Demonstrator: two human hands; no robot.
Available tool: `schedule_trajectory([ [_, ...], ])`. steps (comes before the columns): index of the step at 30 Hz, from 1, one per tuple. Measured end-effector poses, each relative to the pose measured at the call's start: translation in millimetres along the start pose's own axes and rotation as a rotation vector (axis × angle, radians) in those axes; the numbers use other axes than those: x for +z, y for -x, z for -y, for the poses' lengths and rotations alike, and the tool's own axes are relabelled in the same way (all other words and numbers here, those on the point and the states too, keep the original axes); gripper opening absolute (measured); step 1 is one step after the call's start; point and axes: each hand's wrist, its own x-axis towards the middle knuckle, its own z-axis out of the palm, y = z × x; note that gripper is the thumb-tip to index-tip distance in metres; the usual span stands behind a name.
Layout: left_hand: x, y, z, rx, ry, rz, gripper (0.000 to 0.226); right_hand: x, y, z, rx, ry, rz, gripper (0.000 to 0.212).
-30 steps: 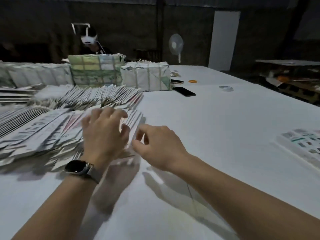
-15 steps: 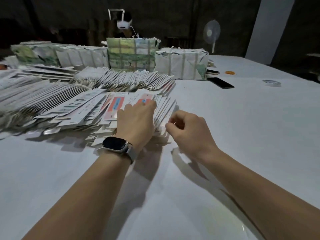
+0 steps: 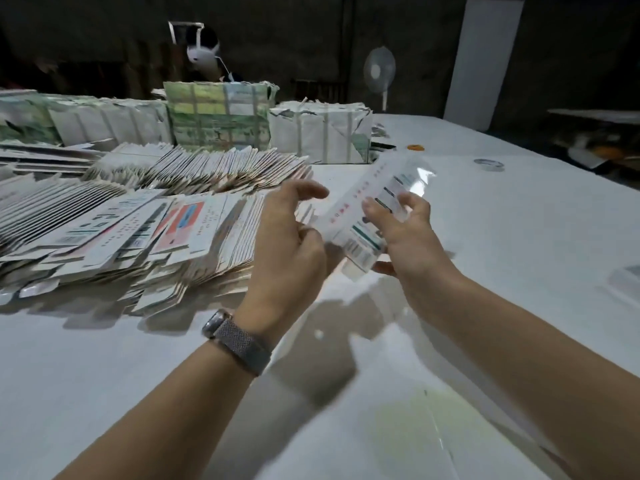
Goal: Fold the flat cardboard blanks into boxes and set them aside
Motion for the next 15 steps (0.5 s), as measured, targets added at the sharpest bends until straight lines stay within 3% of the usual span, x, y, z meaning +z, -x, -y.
schedule_trajectory([
  [3, 10.1, 8.7, 2.4, -0.215, 0.21, 0.109, 0.051, -15.5, 2.3, -2.1, 0.051, -0.148, -0.073, 0.063],
  [6, 15.9, 10.2, 6.6, -0.428, 0.33, 0.209, 0.062, -25.6, 10.7, -7.3, 0.033, -0.19, 0.0, 0.075],
  [10, 13.7, 7.8, 7.9, -0.591, 0.393, 0.239, 0.033, -25.8, 26.2, -16.4, -0.067, -0.014, 0.249, 0.091],
  [13, 13.4, 10.8, 6.9, -0.595, 0.508, 0.233, 0.024, -18.5, 31.4, -23.3, -0.102, 0.011, 0.395, 0.082],
  [15, 11.7, 12.1, 4.4, -0.615, 0.571, 0.221, 0.032, -16.5, 31.5, -26.4, -0.133, 0.035, 0.401, 0.064],
])
